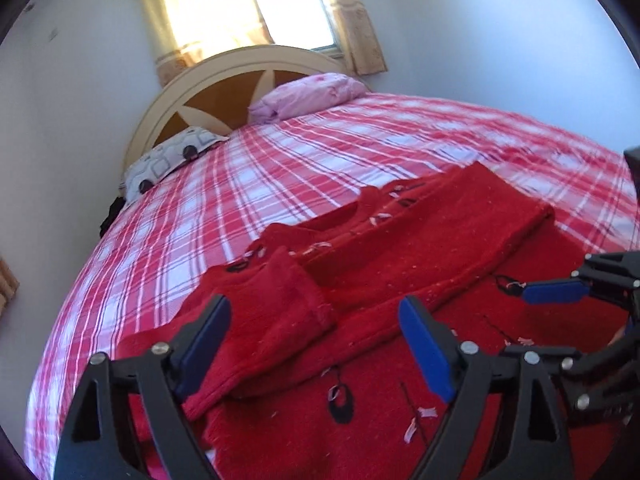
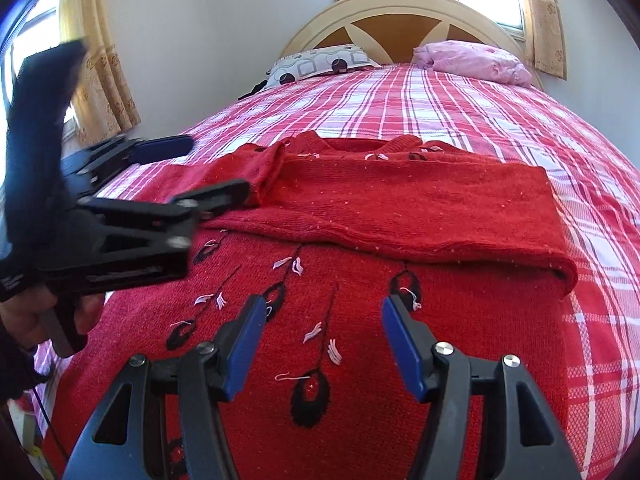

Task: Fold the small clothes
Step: 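Fold the held sleeve across the cardigan body and release with the left gripper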

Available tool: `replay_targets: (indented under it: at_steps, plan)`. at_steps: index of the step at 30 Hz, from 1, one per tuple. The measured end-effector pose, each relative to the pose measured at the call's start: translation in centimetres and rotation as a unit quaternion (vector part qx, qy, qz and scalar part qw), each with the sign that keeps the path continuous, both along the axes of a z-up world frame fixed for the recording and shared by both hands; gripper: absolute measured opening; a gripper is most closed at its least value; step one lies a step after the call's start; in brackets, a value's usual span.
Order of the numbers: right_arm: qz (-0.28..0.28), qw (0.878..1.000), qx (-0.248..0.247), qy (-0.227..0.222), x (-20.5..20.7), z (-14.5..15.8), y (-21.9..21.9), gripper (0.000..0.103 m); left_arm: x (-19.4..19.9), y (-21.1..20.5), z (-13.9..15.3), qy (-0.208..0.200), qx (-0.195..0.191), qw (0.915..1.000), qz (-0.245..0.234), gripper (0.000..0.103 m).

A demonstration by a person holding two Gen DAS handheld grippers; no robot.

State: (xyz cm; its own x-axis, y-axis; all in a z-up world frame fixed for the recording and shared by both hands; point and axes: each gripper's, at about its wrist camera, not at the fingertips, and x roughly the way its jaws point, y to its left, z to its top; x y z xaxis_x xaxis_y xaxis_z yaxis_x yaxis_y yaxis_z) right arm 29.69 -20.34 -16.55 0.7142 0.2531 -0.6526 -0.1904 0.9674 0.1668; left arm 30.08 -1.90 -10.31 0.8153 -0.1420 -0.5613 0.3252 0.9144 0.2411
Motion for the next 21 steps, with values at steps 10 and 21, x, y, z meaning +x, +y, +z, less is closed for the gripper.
replay_targets:
  at_steps: [10, 21]
  plan:
    - [-0.001, 1.0, 0.024, 0.008, 0.4, -0.2, -0.8, 0.062, -0.5, 8.2, -3.3, 0.058, -0.085, 0.9889, 0.107, 0.101]
    - [0.02, 0.999, 0.027, 0.034, 1.2, 2.0, 0.3, 0.062, -1.1, 12.4, -3.8, 0.062, -0.213, 0.9667, 0.128, 0.103]
